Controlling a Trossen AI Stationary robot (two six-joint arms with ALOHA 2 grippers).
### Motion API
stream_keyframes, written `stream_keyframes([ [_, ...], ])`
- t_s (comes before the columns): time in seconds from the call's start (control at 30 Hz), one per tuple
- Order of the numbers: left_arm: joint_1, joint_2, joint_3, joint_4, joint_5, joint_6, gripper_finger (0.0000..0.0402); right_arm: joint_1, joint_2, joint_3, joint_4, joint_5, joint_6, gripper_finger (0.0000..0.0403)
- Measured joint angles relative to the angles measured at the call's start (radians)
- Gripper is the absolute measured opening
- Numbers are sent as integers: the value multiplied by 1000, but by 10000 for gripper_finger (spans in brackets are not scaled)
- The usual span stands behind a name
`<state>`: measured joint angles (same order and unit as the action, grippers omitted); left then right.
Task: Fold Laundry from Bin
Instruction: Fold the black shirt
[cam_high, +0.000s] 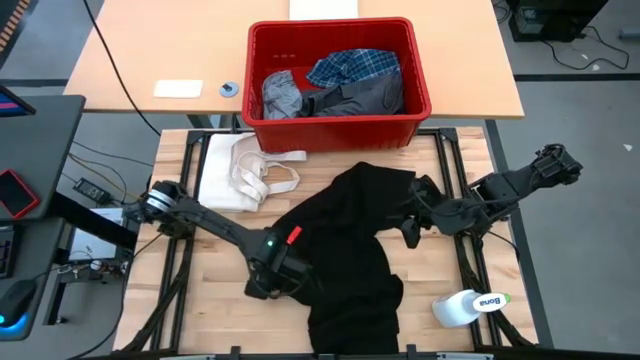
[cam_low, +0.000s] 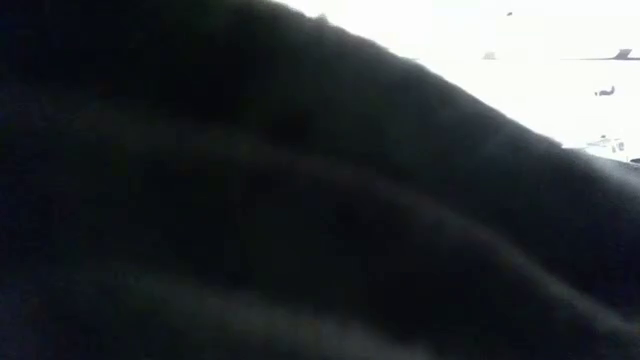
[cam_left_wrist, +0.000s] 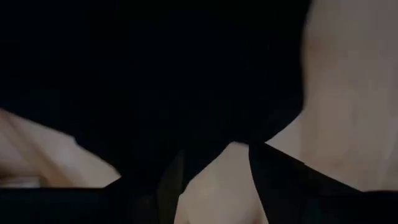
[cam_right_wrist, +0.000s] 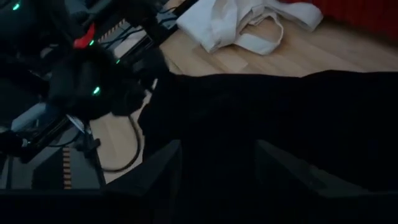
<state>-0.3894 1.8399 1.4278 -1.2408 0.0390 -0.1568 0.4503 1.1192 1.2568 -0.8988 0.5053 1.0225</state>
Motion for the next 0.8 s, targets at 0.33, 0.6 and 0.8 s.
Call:
stream_keyframes([
  [0.33,55,-96,-242,125,-2,103,181,0,11,0,33,-3,7,209],
  [0.6,62,-98,-306,228,-24,174,126,-2,20,0,40,1,12,209],
  [0.8,98,-219,-297,155,-67,163,13,-2,24,0,41,-11,49,209],
])
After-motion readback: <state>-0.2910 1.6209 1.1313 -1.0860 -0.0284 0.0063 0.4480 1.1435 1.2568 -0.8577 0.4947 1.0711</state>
